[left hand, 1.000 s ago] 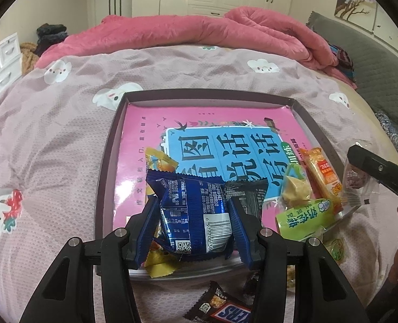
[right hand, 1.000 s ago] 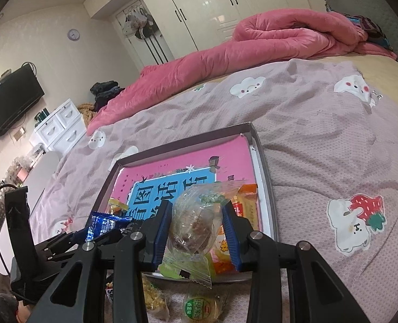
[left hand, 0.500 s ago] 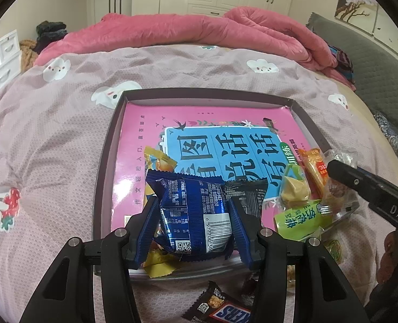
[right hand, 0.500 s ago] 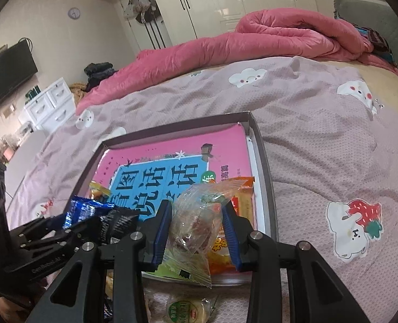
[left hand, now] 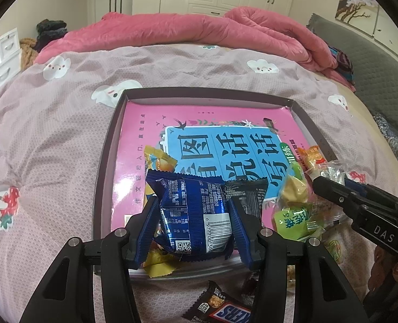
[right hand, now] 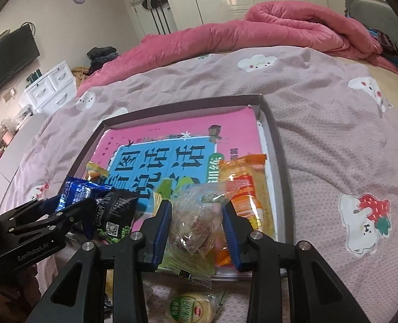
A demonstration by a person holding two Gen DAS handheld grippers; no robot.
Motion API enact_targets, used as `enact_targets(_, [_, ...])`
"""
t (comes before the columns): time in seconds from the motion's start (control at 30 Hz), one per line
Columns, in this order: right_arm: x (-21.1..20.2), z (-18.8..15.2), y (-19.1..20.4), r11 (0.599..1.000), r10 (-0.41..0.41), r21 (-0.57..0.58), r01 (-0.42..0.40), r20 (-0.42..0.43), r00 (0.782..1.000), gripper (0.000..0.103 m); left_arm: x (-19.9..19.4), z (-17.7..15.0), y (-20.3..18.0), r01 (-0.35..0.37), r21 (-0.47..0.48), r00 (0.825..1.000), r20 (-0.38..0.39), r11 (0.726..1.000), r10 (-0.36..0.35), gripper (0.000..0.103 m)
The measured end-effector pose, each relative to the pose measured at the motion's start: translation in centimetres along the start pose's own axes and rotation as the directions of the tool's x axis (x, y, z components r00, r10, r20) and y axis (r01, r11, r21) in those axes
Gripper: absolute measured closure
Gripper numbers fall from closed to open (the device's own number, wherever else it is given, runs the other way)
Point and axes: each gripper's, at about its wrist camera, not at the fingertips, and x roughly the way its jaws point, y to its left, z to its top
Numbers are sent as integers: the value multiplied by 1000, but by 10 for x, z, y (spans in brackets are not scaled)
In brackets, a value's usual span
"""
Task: Organize snacks
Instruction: 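Release the blue bag in the tray with the left tool while the right tool releases the clear bag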
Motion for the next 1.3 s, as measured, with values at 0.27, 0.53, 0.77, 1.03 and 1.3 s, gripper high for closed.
enact_targets(0.27, [2, -1, 4, 998, 61, 6, -61, 1, 998, 65, 0, 0, 1, 1, -1, 1000, 1, 1000, -1, 49])
enact_targets(0.53, [1, 0, 1, 1000, 16, 9, -16, 13, 1000, 65, -1, 0, 1, 0, -2, 1000, 0, 1000, 0, 49])
enact_targets(0.77, [0, 1, 3, 999, -36, -19, 36, 23, 999, 64, 0, 0, 2, -1, 0, 1000, -1, 1000, 1, 49])
enact_targets(1.03, [-1, 1, 1, 998, -57, -18, 58, 23, 998, 64, -1, 0, 2, 2, -4, 1000, -2, 1000, -2, 49])
enact_targets(1.3, [-4, -1, -3, 999, -33, 3, 33, 20, 999, 64, -1, -1, 3, 9, -11, 1000, -4, 1000, -9, 49])
